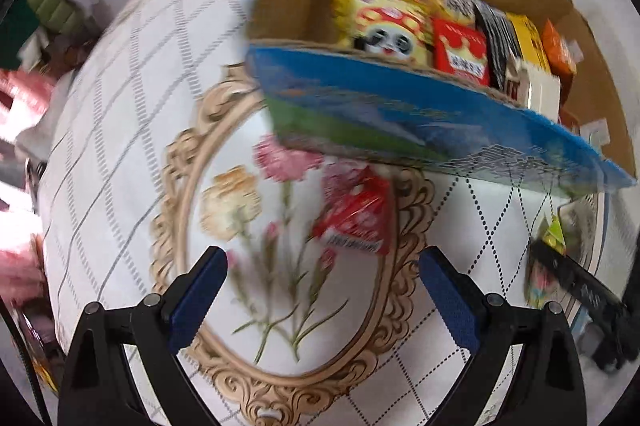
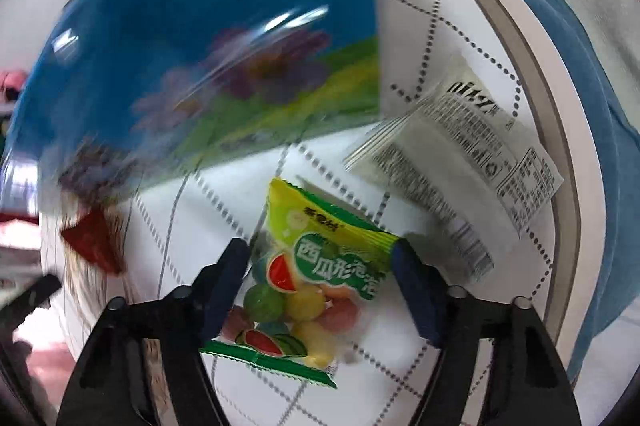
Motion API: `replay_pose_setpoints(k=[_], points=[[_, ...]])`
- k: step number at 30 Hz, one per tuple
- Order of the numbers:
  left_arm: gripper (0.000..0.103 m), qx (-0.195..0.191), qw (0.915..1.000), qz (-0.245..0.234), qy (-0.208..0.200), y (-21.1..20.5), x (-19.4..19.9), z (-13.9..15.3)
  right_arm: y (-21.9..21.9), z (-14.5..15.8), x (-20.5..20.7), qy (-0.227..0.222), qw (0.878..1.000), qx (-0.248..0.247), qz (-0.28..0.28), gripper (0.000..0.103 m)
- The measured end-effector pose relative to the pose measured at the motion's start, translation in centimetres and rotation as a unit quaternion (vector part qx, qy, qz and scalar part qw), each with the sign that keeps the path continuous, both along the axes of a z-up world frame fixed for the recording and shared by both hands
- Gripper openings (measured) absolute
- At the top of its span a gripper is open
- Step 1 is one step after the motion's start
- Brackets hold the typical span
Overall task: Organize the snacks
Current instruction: 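Grasp the red triangular packet with the left gripper while the right grasps the green candy bag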
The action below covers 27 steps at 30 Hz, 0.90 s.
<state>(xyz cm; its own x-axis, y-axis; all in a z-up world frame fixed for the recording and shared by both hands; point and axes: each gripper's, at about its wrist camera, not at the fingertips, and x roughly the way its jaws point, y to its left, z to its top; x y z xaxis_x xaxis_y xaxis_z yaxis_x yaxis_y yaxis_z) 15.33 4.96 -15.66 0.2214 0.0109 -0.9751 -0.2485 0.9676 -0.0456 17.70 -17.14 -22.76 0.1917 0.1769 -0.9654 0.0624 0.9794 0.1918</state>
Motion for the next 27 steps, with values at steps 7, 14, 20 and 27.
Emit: replay_pose_setpoints(k=[7, 14, 20, 27], points=[[0.068, 0.023, 0.9965, -0.076, 0.026, -2.9, 3.2, -3.1, 2.5, -0.7, -4.0, 0.038, 0.995, -0.040, 0.078, 0.070], [0.039, 0.007, 0.9960, -0.080, 0.039, -3.2, 2.6, -4.2, 2.1, -4.1, -3.4, 0.080, 0.995, -0.023, 0.063, 0.103], [0.039, -0.022, 0.9962, -0.064, 0.054, -3.1, -0.3, -4.3, 3.2, -6.6, -2.2, 0.122, 0.990, -0.054, 0.053, 0.103], [0.039, -0.067, 0.9942, -0.043, 0.071, -2.7, -3.6, -4.6, 3.2, -6.3, -0.3, 0.125, 0.991, -0.036, 0.038, 0.102]])
